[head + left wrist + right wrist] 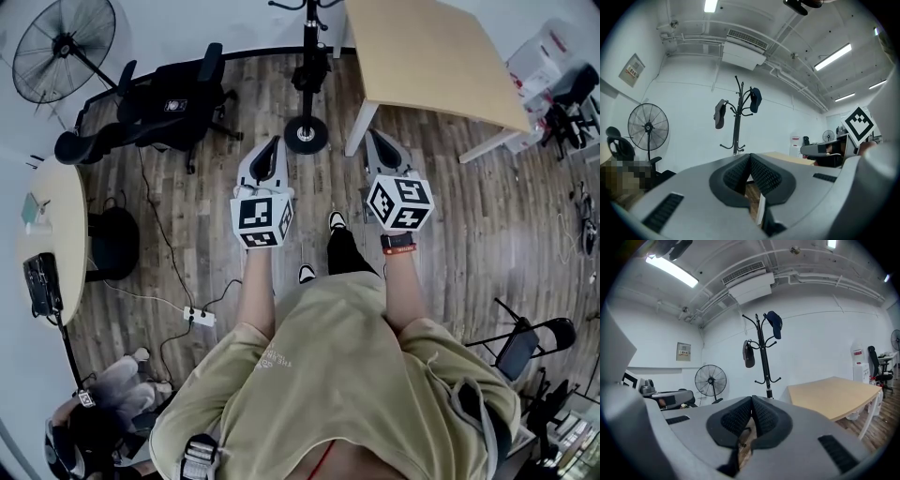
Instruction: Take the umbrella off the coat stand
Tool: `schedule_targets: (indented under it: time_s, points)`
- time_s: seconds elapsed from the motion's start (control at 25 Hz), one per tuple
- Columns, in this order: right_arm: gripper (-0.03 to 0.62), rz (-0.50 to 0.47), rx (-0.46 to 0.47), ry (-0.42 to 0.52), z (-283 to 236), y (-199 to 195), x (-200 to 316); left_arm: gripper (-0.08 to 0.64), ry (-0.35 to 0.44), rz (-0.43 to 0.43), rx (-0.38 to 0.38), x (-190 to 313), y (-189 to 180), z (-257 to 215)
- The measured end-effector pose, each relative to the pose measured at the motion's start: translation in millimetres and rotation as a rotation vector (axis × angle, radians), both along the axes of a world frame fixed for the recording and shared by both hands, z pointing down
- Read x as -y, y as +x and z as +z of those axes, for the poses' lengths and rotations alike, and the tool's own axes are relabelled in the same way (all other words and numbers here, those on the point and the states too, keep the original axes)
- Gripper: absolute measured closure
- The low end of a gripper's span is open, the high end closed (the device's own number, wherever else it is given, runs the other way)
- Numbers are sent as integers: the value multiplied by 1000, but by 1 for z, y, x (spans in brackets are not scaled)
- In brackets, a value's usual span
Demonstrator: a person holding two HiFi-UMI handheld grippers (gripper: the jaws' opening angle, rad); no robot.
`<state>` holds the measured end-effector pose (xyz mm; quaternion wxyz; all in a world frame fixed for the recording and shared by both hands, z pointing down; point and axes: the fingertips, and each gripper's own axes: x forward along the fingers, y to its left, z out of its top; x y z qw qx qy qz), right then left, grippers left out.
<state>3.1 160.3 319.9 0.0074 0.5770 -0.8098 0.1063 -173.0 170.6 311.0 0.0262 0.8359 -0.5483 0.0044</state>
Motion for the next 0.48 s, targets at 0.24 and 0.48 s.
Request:
schedule_targets:
  time_s: [0.24, 0.48]
  points:
    - [577, -63, 13, 13, -3, 7, 79, 537, 5, -21, 20, 68, 22, -2]
    - [577, -98, 13, 41, -20, 27, 150, 537, 32, -15, 25, 133, 56, -20]
